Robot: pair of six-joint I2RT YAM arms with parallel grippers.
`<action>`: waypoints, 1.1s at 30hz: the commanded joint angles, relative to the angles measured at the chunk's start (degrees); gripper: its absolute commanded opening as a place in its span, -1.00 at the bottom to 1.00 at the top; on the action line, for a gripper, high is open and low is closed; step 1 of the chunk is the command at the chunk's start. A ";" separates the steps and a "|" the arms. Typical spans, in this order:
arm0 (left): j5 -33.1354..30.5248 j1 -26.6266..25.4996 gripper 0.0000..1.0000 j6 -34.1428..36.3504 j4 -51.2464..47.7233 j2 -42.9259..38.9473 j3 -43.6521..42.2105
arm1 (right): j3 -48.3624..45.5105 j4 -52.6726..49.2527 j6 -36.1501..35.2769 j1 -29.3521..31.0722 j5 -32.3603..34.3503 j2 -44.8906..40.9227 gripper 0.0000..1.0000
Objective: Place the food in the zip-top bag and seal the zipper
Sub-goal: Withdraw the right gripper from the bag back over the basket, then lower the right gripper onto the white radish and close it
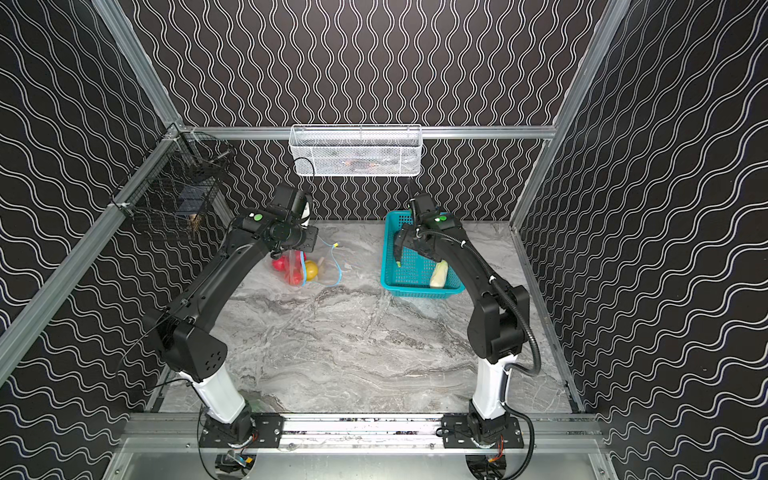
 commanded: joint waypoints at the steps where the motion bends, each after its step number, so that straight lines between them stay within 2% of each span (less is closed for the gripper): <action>1: -0.52 -0.02 -1.00 0.67 0.94 -0.22 0.26 | 0.24 -4.09 -1.90 -0.61 0.61 0.83 0.99; 6: -1.05 -0.02 -1.00 0.87 1.03 0.05 0.17 | 0.92 -6.81 -1.75 -3.28 1.70 3.02 0.98; 14: -1.12 -0.01 -1.00 0.85 0.94 0.53 0.30 | 0.44 -4.73 -1.80 -7.01 1.16 6.94 0.99; 24: -1.18 -0.05 -1.00 0.81 0.80 0.79 0.63 | 5.02 -4.72 -0.27 -8.73 3.29 14.44 0.97; 33: -0.91 -0.04 -1.00 0.72 0.61 1.03 0.88 | 7.54 -3.89 0.99 -8.76 4.02 17.85 0.82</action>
